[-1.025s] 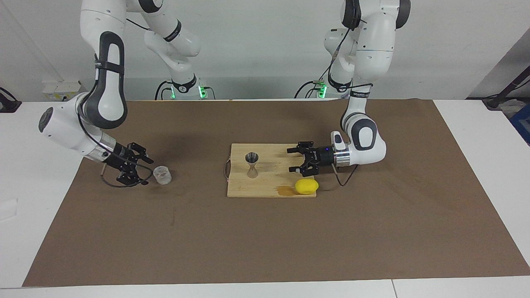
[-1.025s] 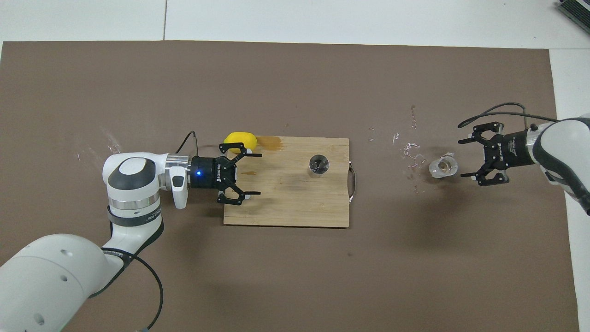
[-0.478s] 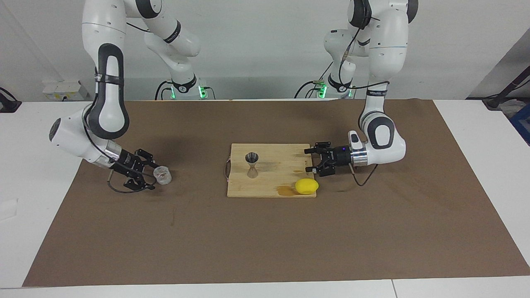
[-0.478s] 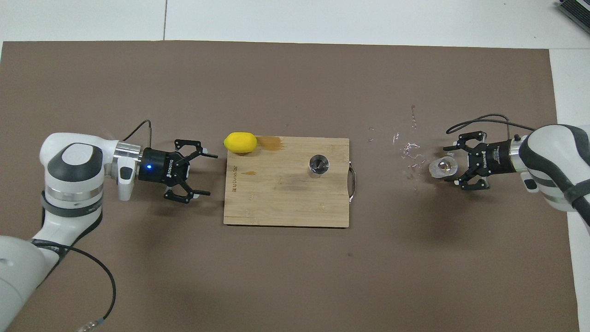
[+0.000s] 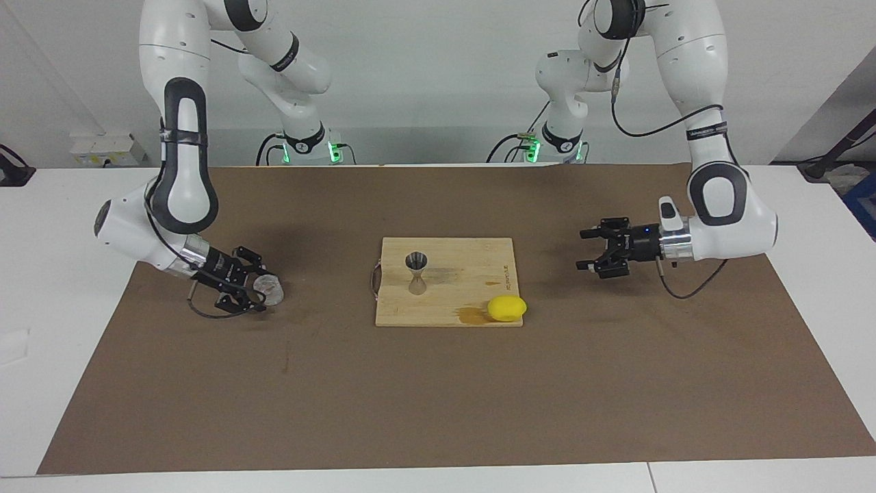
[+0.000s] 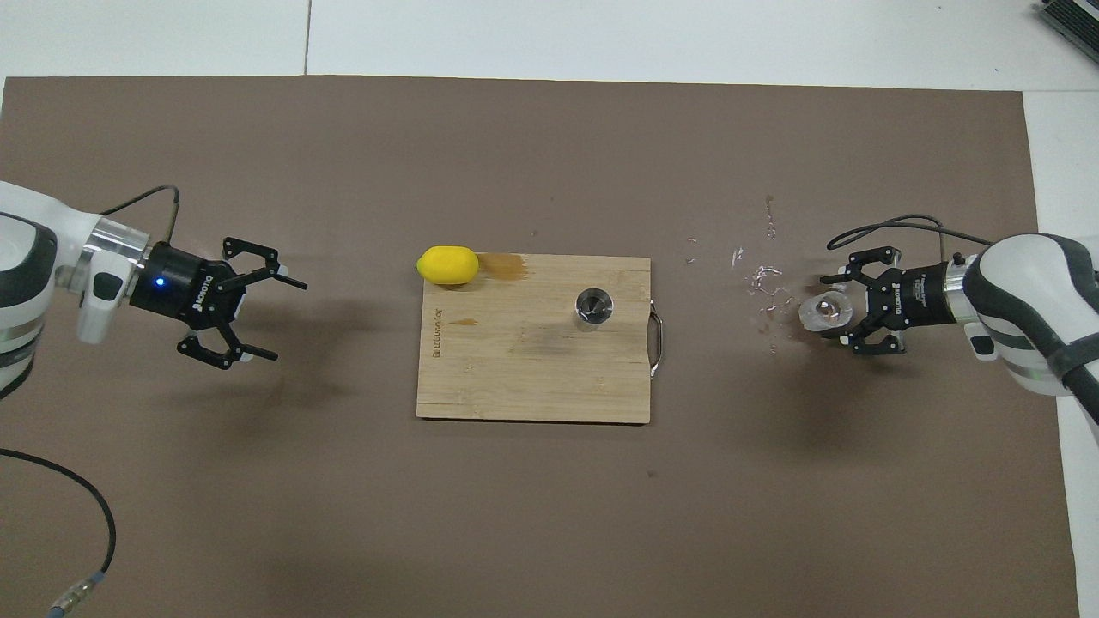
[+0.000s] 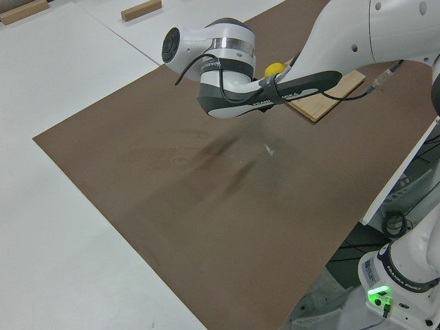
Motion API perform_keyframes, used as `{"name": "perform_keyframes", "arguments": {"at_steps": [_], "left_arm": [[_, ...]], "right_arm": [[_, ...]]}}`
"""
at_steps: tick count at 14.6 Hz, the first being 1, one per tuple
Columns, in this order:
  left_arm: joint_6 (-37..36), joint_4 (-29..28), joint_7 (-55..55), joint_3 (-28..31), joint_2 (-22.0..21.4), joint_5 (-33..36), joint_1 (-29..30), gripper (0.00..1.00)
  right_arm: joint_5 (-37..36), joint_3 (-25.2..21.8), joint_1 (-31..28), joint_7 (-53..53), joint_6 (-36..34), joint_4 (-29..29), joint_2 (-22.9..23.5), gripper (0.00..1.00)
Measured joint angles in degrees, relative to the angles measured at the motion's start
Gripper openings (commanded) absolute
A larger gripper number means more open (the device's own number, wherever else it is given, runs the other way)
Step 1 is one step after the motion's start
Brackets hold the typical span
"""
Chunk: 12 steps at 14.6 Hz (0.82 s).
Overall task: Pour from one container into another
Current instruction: 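Withdraw the left gripper while the right gripper grasps the clear glass, then lift the clear glass with the right gripper over the dark cup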
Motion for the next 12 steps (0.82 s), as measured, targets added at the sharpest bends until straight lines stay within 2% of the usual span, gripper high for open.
{"name": "perform_keyframes", "arguments": {"at_steps": [1, 3, 7, 12], "left_arm": [[-0.19, 1.25, -2.89, 0.54, -0.54, 2.48, 0.07, 1.0], [-0.26, 3.13, -8.69, 0.64, -2.67, 7.15, 0.02, 1.0], [-0.19, 5.88, -18.45, 0.3, -6.6, 15.52, -1.37, 1.0], [0.02, 10.36, -32.44, 0.94, -6.8, 18.77, -1.21, 1.0]], "right_arm": [[0.01, 0.0, -0.01, 0.0, -0.33, 0.0, -0.06, 0.14], [0.01, 0.02, -0.01, -0.02, -0.63, 0.01, -0.3, 0.01], [0.04, 0.35, 0.51, 0.01, -1.24, 0.07, -2.85, 0.0], [-0.09, 0.48, 6.98, 7.28, -1.34, 1.28, -6.97, 0.0]]}}
